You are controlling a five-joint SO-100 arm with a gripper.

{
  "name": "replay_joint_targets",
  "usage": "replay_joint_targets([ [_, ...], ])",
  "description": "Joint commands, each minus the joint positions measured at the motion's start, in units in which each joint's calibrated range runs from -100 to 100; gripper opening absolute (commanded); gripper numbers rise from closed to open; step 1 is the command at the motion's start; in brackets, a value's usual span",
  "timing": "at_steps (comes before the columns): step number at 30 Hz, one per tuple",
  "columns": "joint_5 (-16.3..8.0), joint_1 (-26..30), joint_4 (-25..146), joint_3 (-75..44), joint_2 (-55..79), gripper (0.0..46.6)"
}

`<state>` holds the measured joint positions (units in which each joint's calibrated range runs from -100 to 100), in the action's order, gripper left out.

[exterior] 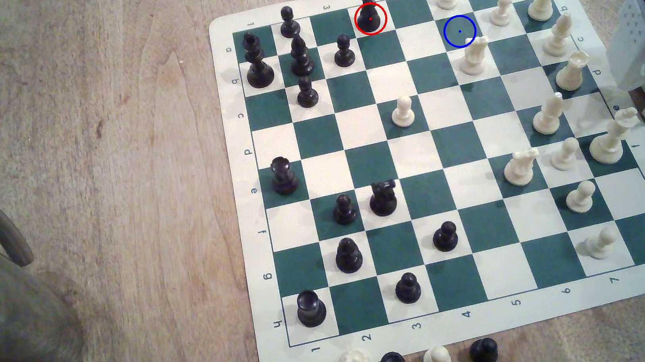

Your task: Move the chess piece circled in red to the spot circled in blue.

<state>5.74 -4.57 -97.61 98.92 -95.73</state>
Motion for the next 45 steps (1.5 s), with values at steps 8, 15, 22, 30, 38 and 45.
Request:
replay_joint_targets([
  [8,1.22,0.47,7.36,-1.73,-0.11,0.2],
  [15,1.22,0.07,27.50,-13.51,-0.11,0.2],
  [22,1.03,-0.08,48.55,-21.49,-0.11,0.2],
  [30,0.98,-2.51,71.57,-30.47,-0.03,0.2],
  [38,0.73,-4.62,100.48,-45.33,0.06,0.2],
  [45,0.68,-11.66,134.06,-56.12,0.06,0.2],
])
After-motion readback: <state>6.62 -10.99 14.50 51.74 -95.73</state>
